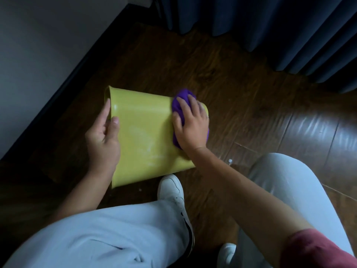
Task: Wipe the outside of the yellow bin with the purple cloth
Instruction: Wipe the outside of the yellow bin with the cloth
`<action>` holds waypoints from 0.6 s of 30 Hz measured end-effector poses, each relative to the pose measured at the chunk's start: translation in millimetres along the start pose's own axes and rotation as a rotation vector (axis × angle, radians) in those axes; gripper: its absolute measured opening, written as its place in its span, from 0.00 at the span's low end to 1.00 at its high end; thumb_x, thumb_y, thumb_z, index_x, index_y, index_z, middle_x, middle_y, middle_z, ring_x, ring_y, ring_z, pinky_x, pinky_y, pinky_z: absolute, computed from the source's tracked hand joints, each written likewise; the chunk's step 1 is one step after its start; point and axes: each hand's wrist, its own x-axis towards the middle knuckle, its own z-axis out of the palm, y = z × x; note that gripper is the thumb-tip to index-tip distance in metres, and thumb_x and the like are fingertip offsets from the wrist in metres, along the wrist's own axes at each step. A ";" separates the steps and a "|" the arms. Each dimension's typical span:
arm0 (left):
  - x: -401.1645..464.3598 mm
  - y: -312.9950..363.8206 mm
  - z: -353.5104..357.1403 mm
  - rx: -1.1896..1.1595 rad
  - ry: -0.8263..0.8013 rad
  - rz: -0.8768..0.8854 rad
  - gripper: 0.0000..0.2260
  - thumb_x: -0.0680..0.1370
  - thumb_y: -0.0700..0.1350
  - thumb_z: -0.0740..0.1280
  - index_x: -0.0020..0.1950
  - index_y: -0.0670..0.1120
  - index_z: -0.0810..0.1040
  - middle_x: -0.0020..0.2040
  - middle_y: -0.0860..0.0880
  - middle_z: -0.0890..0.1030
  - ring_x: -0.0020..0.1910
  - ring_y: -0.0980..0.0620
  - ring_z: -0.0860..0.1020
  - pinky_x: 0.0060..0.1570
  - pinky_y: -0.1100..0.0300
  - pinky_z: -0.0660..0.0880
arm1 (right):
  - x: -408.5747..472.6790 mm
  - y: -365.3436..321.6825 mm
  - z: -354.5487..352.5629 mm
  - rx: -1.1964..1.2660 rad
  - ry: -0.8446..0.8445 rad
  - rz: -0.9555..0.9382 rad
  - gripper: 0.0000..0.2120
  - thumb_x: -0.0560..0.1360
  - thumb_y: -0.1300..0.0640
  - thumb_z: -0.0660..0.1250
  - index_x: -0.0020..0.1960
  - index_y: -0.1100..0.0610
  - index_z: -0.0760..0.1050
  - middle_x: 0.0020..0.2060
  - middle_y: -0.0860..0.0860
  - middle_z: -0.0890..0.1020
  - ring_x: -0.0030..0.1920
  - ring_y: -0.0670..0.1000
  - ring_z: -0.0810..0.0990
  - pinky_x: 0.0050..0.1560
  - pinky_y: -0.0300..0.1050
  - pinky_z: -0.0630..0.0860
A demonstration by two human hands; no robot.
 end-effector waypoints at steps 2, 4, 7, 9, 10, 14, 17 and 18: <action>-0.3 2.1 1.2 -0.010 0.003 -0.003 0.19 0.84 0.49 0.64 0.71 0.69 0.73 0.66 0.58 0.82 0.67 0.55 0.79 0.64 0.58 0.77 | 3.2 18.0 -1.9 -0.032 -0.005 0.106 0.21 0.82 0.48 0.64 0.74 0.52 0.75 0.76 0.57 0.72 0.73 0.64 0.70 0.71 0.59 0.68; 0.1 4.4 2.0 -0.024 0.007 -0.004 0.19 0.84 0.49 0.64 0.71 0.69 0.73 0.66 0.60 0.82 0.67 0.56 0.79 0.63 0.60 0.77 | 6.6 31.7 -3.3 -0.045 -0.019 0.199 0.22 0.84 0.46 0.60 0.75 0.51 0.73 0.77 0.56 0.70 0.72 0.63 0.70 0.67 0.59 0.71; -0.4 5.9 1.8 -0.042 0.026 -0.027 0.20 0.84 0.47 0.64 0.70 0.70 0.73 0.64 0.61 0.82 0.66 0.57 0.80 0.61 0.63 0.78 | 7.1 47.7 -4.7 -0.030 -0.083 0.327 0.23 0.85 0.43 0.54 0.78 0.48 0.66 0.75 0.55 0.70 0.69 0.60 0.72 0.62 0.58 0.76; -0.8 5.9 2.0 -0.018 0.043 -0.049 0.20 0.84 0.47 0.64 0.69 0.72 0.73 0.61 0.67 0.82 0.64 0.61 0.80 0.59 0.68 0.77 | 4.1 57.2 -9.1 -0.048 -0.174 0.419 0.22 0.86 0.43 0.51 0.76 0.48 0.66 0.69 0.56 0.75 0.62 0.59 0.78 0.58 0.55 0.77; -0.5 5.0 1.1 -0.011 0.057 -0.062 0.20 0.84 0.47 0.64 0.69 0.72 0.73 0.60 0.69 0.82 0.63 0.63 0.80 0.57 0.70 0.77 | 3.1 61.6 -13.0 -0.073 -0.247 0.480 0.21 0.85 0.43 0.50 0.72 0.49 0.70 0.64 0.56 0.78 0.57 0.58 0.80 0.54 0.53 0.77; 0.5 -4.3 -7.4 -0.040 0.106 -0.107 0.19 0.85 0.46 0.63 0.71 0.68 0.73 0.59 0.70 0.82 0.62 0.64 0.80 0.56 0.71 0.77 | 3.7 74.6 -32.1 -0.125 -0.460 0.692 0.15 0.82 0.43 0.57 0.53 0.50 0.78 0.46 0.52 0.84 0.38 0.50 0.79 0.41 0.46 0.76; -2.8 -5.5 -8.3 -0.047 0.122 -0.098 0.20 0.85 0.46 0.64 0.68 0.71 0.74 0.59 0.70 0.82 0.62 0.65 0.80 0.56 0.72 0.76 | 26.7 64.1 -45.5 0.079 -0.257 0.558 0.15 0.81 0.43 0.59 0.63 0.46 0.76 0.44 0.46 0.80 0.41 0.47 0.80 0.36 0.42 0.74; -2.4 -6.4 -7.4 -0.042 0.124 -0.096 0.20 0.85 0.46 0.64 0.67 0.71 0.74 0.59 0.70 0.82 0.62 0.64 0.80 0.56 0.72 0.76 | 39.4 58.4 -49.8 0.135 -0.196 0.503 0.15 0.81 0.43 0.60 0.64 0.45 0.75 0.46 0.46 0.80 0.43 0.47 0.80 0.37 0.42 0.75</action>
